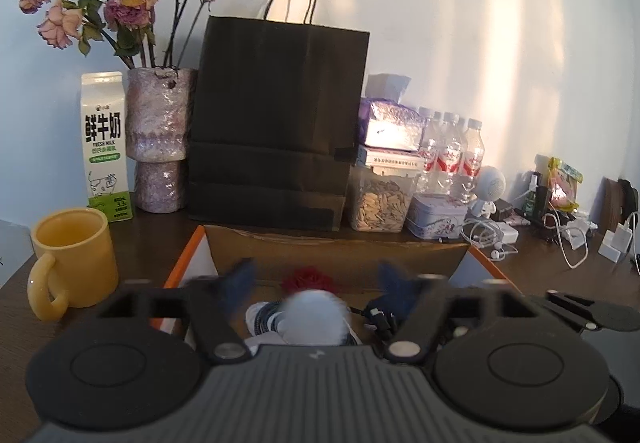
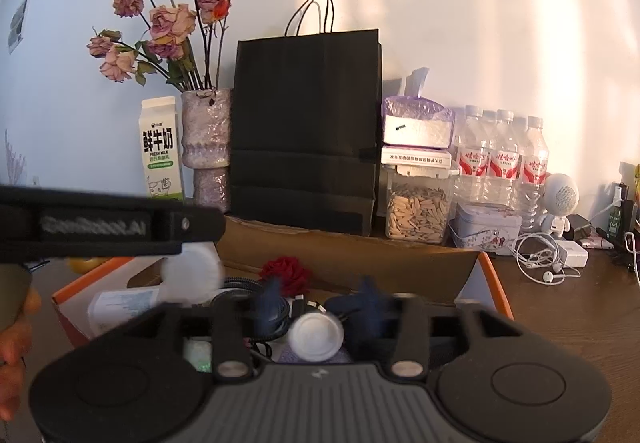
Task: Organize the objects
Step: 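Open both grippers to drop the caps into the red box, then withdraw both grippers from the box toward the remaining items on the table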
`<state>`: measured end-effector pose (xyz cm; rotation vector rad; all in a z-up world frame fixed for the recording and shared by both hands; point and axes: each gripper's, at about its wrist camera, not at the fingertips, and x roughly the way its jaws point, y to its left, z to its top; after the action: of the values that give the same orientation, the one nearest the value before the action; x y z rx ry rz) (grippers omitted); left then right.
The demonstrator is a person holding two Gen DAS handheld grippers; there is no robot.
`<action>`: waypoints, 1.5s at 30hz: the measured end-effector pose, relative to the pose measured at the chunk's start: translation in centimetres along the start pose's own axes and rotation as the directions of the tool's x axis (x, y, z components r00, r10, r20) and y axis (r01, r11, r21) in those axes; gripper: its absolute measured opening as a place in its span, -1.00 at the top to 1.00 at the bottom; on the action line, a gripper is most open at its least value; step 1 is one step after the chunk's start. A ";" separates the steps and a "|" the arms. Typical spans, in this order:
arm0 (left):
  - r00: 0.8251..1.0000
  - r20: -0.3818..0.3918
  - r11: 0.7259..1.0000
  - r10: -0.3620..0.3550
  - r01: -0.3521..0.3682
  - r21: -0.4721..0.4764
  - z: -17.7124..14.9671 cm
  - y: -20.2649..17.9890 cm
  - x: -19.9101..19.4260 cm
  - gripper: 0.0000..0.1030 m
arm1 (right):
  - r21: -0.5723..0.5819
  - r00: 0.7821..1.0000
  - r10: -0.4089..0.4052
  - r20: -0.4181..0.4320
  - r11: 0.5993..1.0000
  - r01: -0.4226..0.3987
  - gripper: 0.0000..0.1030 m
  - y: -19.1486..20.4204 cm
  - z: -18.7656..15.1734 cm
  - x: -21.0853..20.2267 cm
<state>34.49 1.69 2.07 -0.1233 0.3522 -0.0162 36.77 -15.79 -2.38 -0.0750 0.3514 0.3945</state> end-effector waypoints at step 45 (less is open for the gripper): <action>1.000 -0.001 0.999 -0.024 0.024 -0.025 -2.2 0.3 -6.5 -1.00 | -0.038 1.000 0.030 -0.006 0.999 -0.031 -1.00 -0.2 -2.4 -7.1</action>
<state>27.65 1.94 2.23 -0.1522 0.3520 -0.0354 30.01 -18.90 -2.12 -0.1083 0.3504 0.4314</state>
